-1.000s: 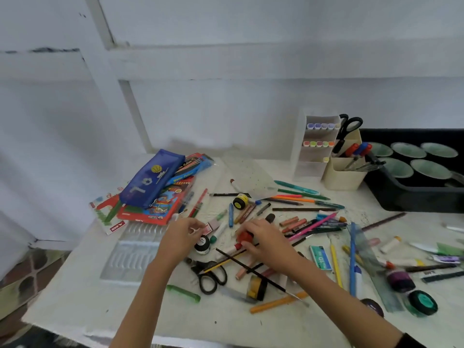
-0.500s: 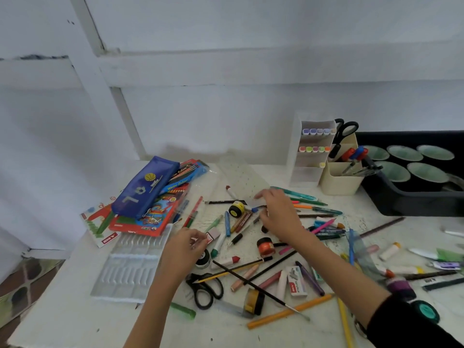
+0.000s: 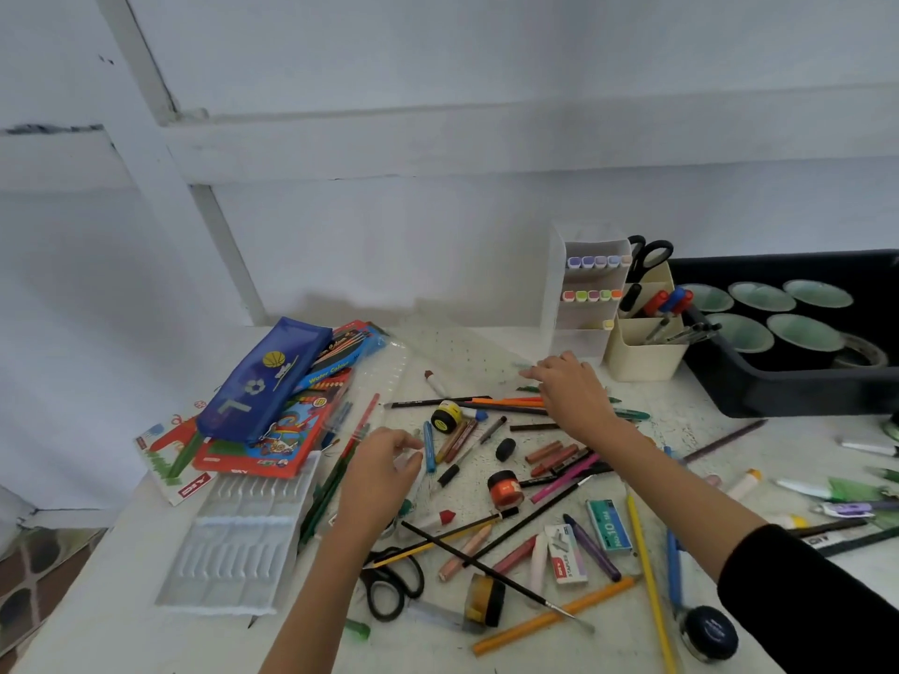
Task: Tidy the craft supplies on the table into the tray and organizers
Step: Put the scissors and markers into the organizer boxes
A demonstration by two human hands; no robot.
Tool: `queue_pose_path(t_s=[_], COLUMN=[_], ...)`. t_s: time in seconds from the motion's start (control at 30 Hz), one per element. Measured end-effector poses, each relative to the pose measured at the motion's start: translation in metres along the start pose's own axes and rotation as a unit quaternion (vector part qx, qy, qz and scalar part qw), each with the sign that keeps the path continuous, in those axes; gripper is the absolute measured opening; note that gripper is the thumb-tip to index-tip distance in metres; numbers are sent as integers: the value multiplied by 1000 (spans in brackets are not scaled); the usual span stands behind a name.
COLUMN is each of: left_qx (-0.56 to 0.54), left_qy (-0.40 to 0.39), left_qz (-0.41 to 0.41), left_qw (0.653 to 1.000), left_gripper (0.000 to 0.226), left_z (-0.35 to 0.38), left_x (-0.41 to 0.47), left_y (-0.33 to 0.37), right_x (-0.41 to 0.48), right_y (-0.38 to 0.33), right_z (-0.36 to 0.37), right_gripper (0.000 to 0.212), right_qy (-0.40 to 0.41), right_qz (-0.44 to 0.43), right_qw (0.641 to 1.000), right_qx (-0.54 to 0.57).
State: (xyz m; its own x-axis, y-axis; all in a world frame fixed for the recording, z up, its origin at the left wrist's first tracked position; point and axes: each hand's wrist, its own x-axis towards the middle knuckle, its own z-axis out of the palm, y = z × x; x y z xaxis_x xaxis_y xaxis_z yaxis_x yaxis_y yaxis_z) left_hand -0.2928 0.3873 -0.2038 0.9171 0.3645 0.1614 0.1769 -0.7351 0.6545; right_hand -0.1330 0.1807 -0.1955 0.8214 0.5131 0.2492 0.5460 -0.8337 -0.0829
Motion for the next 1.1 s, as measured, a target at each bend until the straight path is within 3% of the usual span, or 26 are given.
queue_pose_path(t_s=[0.13, 0.23, 0.4, 0.53, 0.7, 0.87, 1.03, 1.1], left_qx=[-2, 5, -2, -14, -72, -142, -178, -181], left_qy=[-16, -35, -38, -33, 15, 69, 65, 62], left_qz=[20, 23, 25, 25, 38, 40, 63, 73], left_qw=[1000, 999, 999, 999, 997, 987, 980, 979], left_gripper=[13, 14, 17, 16, 10, 21, 23, 23], left_z=[9, 14, 21, 26, 33, 34, 42, 49], left_x=[6, 9, 9, 11, 18, 30, 41, 46], left_y=[16, 26, 32, 34, 52, 81, 110, 122], right_x=[-14, -19, -17, -17, -30, -44, -39, -35], right_y=[-11, -27, -33, -23, -8, 21, 68, 86], right_z=[1, 6, 9, 5, -10, -66, -119, -135], right_gripper=[20, 27, 38, 27, 13, 14, 25, 24], right_qy=[70, -26, -92, -121, -113, -50, 100, 167], right_qz=[-96, -173, -163, -154, -113, 18, 121, 142], right_qw=[992, 984, 982, 981, 970, 878, 770, 745], right_qx=[27, 29, -11, 0, 184, 476, 618, 630])
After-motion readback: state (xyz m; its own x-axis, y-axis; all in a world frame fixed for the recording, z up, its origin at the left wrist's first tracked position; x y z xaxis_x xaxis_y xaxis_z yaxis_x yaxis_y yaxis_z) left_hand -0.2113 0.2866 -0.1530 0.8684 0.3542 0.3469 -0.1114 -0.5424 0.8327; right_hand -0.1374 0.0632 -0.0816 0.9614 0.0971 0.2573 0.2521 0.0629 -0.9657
